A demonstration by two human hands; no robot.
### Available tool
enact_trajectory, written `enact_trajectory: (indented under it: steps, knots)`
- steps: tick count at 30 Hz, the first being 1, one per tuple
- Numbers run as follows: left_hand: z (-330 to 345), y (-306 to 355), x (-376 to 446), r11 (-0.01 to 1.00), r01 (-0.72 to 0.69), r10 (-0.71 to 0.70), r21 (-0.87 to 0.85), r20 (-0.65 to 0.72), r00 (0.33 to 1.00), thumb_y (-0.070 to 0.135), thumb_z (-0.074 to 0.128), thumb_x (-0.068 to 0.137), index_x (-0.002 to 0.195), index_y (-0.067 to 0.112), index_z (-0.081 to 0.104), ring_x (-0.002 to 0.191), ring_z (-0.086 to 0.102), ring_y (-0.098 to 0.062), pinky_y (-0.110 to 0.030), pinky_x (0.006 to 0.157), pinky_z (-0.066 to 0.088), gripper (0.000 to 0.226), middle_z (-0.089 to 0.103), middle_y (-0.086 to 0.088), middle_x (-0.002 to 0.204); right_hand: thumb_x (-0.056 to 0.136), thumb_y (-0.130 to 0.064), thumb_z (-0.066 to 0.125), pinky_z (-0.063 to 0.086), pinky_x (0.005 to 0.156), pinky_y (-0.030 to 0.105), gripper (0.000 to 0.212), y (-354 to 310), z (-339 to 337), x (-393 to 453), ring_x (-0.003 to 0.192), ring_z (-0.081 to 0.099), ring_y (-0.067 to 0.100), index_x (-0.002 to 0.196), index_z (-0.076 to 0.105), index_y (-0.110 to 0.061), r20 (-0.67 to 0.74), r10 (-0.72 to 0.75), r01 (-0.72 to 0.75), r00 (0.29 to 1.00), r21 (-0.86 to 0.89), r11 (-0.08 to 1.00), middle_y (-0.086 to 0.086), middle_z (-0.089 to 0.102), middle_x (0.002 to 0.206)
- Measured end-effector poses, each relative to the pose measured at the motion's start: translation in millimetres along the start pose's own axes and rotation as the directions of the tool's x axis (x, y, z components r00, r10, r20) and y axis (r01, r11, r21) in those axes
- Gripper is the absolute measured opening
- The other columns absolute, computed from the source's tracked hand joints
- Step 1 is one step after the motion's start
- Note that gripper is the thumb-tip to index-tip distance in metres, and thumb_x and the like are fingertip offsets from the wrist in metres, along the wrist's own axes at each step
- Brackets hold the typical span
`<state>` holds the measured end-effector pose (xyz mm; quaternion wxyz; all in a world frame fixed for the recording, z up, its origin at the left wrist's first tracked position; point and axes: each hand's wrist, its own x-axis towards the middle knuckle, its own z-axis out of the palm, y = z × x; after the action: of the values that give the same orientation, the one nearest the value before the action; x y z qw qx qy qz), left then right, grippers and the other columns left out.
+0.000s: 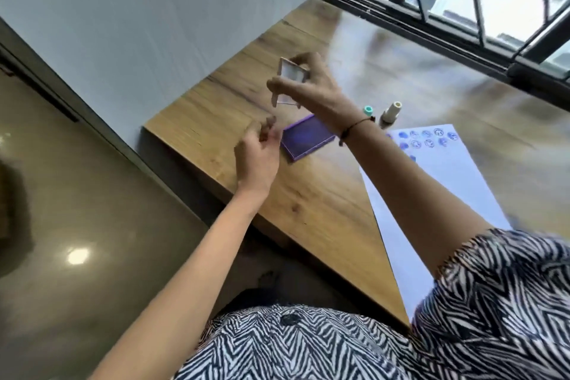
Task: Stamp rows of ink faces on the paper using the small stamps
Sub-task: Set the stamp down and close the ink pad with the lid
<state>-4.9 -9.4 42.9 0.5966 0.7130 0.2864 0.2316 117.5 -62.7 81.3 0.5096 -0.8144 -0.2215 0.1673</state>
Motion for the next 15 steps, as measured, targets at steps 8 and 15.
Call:
enact_trajectory:
  steps: [8,15]
  knots:
    - [-1.4,18.0,17.9,0.823,0.381,-0.270,-0.421,0.301,0.915,0.012,0.052,0.089,0.070,0.010,0.061,0.047,0.053,-0.007,-0.018,0.051,0.042,0.022,0.062,0.005,0.047,0.063,-0.028,0.080,0.039,0.109,0.035,0.086,23.4,-4.8,-54.2,0.115,0.047,0.022,0.134,0.032,-0.018,-0.134,-0.136,0.148,0.982,0.082,0.986,0.003,0.036,0.122]
    - [-1.6,4.8,31.7,0.994,0.107,-0.097,-0.036,0.224,0.970,0.009,0.056,0.083,0.062,0.015,0.058,0.051,0.045,-0.010,-0.019,0.046,0.036,0.022,0.055,0.001,0.058,0.060,-0.047,0.077,0.040,0.101,0.044,0.099,19.8,-18.7,-65.7,0.116,0.043,0.028,0.139,0.028,-0.013,0.031,-0.161,0.152,0.987,-0.539,0.829,0.013,0.034,0.129]
